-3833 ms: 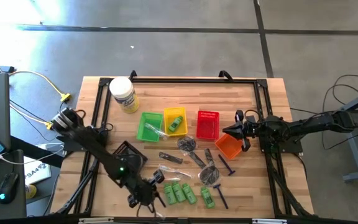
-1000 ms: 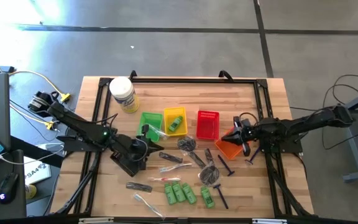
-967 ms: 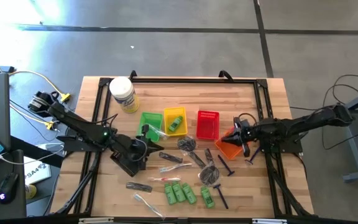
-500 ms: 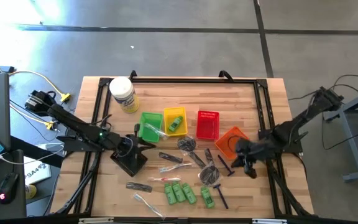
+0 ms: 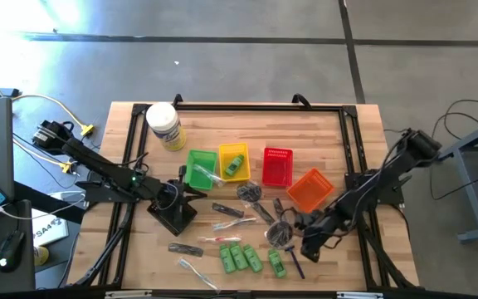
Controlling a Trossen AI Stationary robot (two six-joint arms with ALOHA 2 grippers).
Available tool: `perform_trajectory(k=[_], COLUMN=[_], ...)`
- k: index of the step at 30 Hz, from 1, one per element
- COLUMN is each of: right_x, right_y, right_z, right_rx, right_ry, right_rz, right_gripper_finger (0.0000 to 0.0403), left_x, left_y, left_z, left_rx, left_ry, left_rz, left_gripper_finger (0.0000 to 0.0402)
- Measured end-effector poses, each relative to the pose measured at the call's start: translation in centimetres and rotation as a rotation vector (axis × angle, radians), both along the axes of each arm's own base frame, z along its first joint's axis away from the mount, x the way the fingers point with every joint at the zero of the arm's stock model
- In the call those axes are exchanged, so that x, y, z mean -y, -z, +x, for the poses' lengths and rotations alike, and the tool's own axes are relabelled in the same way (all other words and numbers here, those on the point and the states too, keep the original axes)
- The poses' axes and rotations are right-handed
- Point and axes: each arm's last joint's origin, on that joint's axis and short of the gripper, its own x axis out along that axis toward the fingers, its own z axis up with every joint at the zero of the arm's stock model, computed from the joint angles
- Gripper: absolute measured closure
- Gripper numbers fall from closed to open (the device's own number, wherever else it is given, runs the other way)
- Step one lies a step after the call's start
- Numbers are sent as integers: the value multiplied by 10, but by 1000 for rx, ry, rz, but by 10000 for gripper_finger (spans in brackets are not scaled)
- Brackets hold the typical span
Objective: Pick & Place Travel size toiletries
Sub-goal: Put the bottom blue razor into the black basket
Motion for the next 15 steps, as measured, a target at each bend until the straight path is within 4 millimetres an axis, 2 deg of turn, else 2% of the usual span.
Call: perform_trajectory(k=[5,11,15], right_x=[-14,-18,-21], right_y=[21,42,49], right_z=[18,23,27], right_rx=[-41,-109,-107], right_ry=[20,63,71], right_rz=[134,122,128], right_gripper_finger=[198,192,191], left_x=[0,0,0], left_y=[0,0,0], left_z=[0,0,0], left_rx=[-1,-1,-2], left_ry=[2,3,1], left_rz=[8,3,-8], left_gripper_finger=[402,402,402])
